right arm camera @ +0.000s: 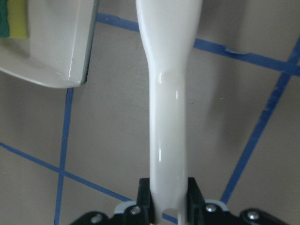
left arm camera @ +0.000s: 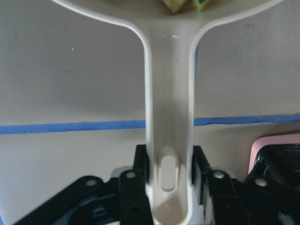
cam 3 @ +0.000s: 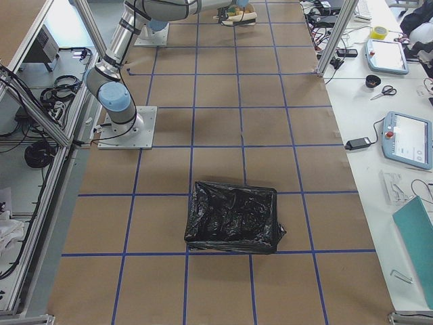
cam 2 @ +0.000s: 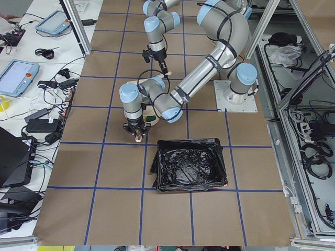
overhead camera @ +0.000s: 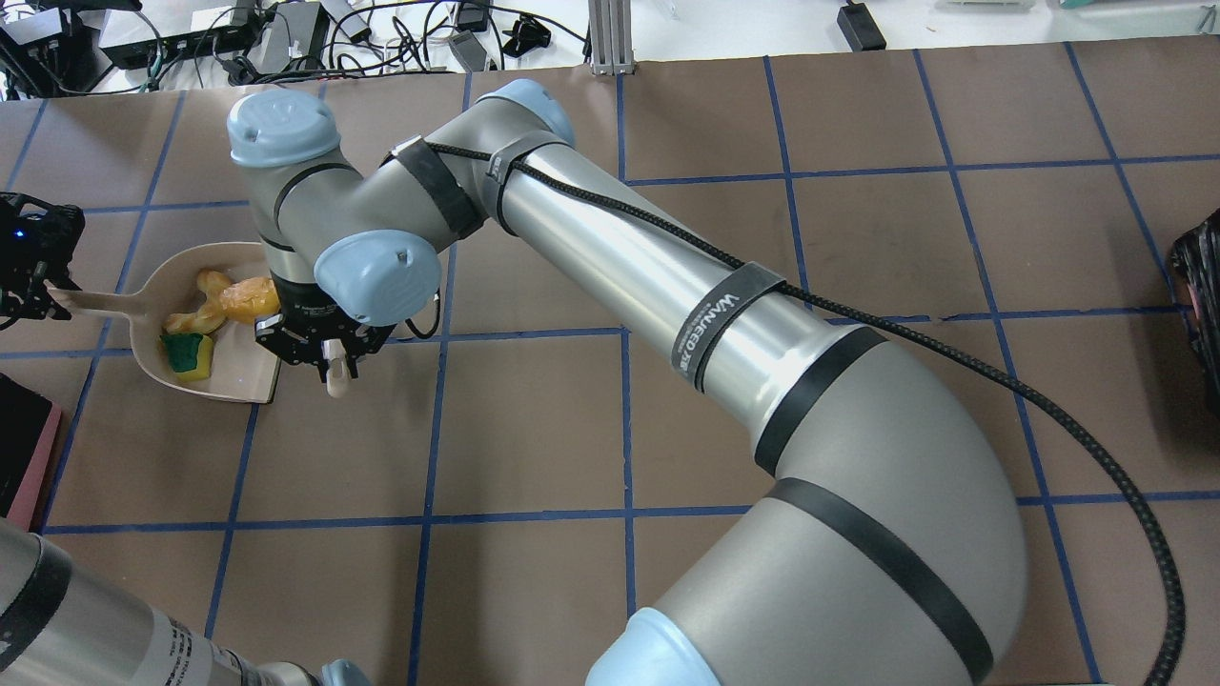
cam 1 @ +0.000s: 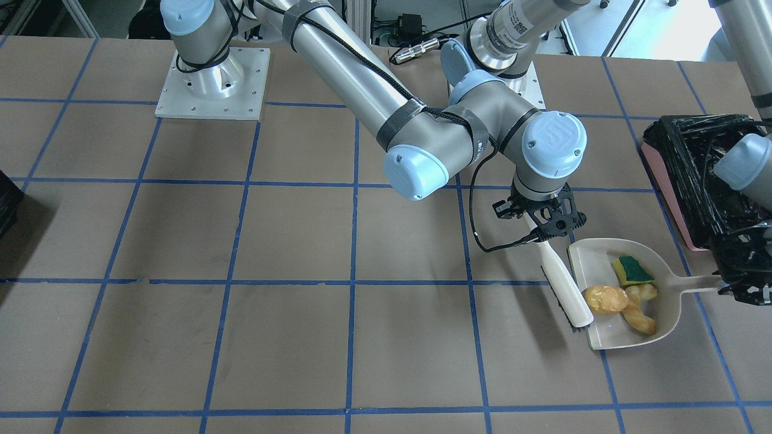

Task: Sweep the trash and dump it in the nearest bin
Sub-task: 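Sweep the yellow potato into the dustpan with the right-held brush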

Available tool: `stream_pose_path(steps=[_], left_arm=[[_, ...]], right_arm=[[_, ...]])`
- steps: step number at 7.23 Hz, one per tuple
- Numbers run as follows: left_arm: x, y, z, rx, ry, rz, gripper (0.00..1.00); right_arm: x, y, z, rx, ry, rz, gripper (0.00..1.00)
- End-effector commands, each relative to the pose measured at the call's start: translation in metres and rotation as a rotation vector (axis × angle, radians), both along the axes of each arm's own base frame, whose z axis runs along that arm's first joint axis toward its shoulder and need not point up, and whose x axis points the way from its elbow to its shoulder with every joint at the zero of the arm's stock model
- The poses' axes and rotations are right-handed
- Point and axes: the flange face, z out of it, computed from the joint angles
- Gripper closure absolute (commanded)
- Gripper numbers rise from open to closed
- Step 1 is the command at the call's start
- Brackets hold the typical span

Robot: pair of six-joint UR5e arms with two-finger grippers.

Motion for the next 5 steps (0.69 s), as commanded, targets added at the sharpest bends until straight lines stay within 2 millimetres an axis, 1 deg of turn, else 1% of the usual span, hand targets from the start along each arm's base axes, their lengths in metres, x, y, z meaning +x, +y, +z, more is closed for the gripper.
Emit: stream_pose_path(steps=[1, 2, 3, 4, 5], left_arm=[[-0.007, 0.001, 0.001, -0.001, 0.073, -0.001, 1.0], [-0.013, 0.002, 0.0, 0.004, 0.132, -0.001, 1.0], [-0.018, 0.003, -0.002, 0.008, 0.184, 0.002, 1.0], [-0.023, 0.003, -0.001, 0.009, 0.231, 0.007, 1.0], [-0.029, 0.004, 0.001, 0.01, 0.279, 0.024, 1.0]], right_arm=[[-0.086, -0.034, 0.031, 0.036, 0.059, -0.119, 1.0], [-0.118, -0.02, 0.035, 0.029, 0.109, -0.142, 1.0], [-0.148, 0.008, 0.03, 0.045, 0.175, -0.169, 1.0], [-0.167, 0.038, 0.026, 0.028, 0.221, -0.211, 1.0], [-0.189, 0.07, 0.018, 0.026, 0.261, -0.223, 1.0]])
